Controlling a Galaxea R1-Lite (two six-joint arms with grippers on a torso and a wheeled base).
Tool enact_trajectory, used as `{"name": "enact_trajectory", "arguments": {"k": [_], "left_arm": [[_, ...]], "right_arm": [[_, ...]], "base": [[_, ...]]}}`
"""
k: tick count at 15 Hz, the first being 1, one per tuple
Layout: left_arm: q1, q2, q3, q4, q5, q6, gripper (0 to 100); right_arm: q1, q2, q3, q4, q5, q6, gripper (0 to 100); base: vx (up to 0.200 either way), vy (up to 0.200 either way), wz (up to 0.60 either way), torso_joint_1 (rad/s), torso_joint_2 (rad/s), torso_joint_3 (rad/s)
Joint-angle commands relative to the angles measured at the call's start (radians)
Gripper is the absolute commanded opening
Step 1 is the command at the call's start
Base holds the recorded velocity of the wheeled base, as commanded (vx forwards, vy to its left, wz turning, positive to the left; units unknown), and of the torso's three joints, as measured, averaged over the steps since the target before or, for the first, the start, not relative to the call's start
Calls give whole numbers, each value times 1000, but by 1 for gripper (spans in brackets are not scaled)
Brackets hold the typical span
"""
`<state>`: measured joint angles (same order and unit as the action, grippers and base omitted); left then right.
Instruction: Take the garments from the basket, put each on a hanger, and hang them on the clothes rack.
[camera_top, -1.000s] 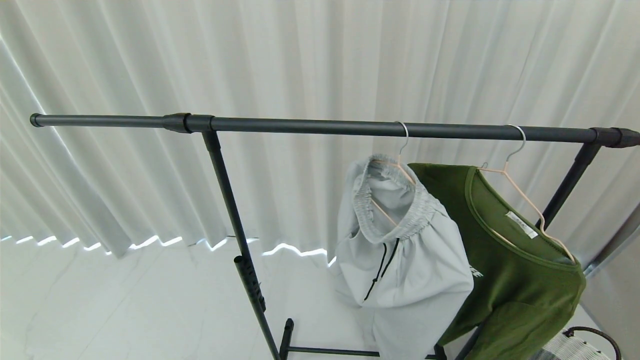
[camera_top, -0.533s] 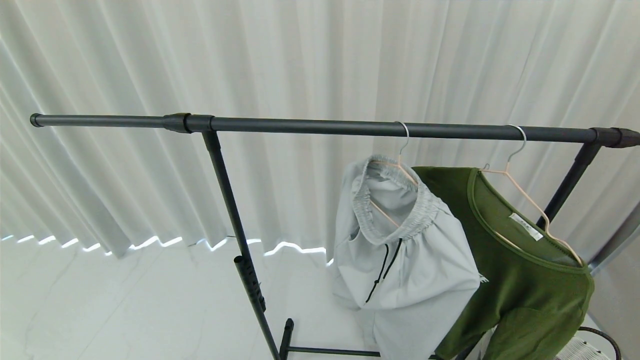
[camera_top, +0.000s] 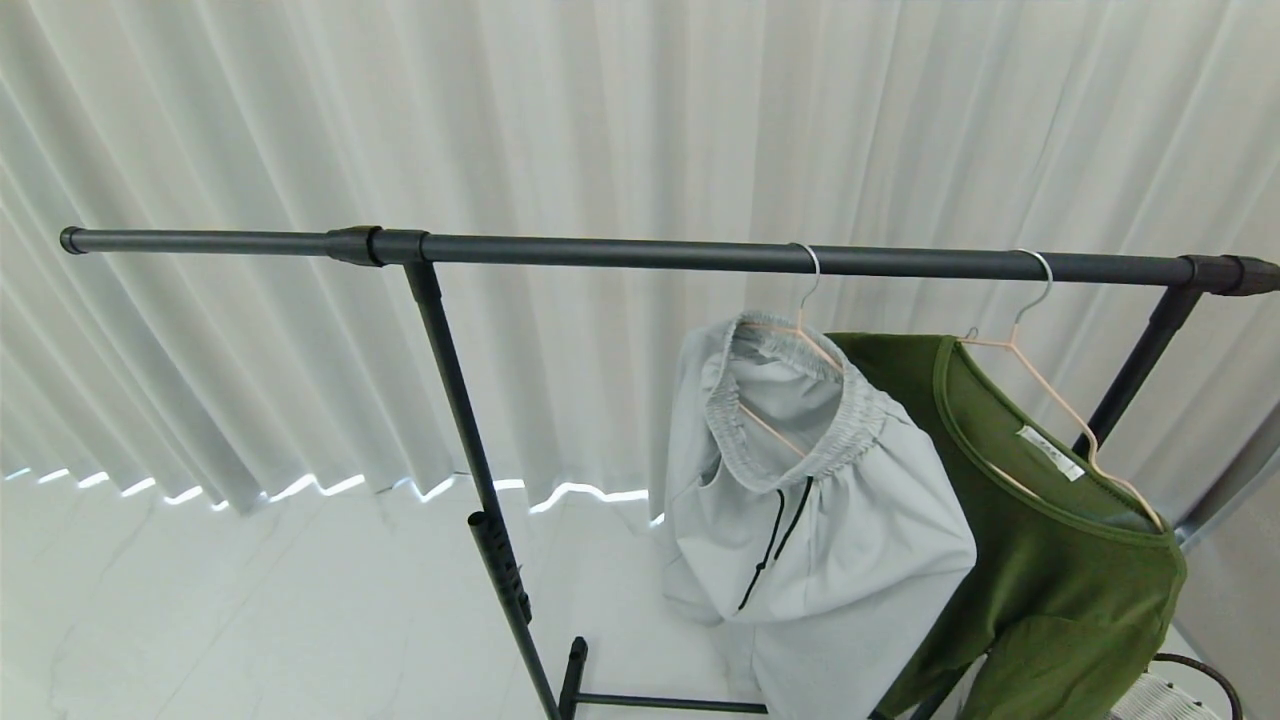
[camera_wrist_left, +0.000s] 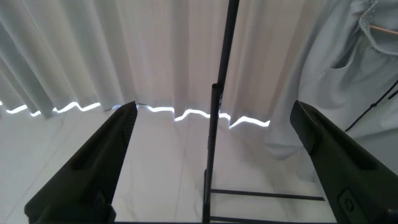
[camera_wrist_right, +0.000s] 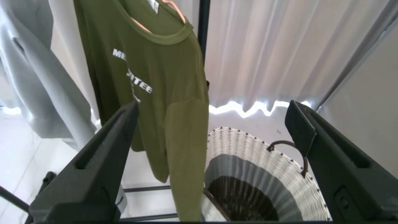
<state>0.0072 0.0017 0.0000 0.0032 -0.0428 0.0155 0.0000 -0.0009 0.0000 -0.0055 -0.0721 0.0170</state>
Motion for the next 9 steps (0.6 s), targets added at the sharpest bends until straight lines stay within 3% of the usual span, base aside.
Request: {"name": "enact_trajectory", "arguments": {"k": [1, 9], "left_arm": [[0, -2, 0, 0, 0, 0, 100], [0, -2, 0, 0, 0, 0, 100]], "right_arm": [[0, 1, 0, -1, 0, 0, 100], [0, 1, 0, -1, 0, 0, 100]], "base": [[0, 0, 0, 0, 0, 0], [0, 0, 0, 0, 0, 0]]}}
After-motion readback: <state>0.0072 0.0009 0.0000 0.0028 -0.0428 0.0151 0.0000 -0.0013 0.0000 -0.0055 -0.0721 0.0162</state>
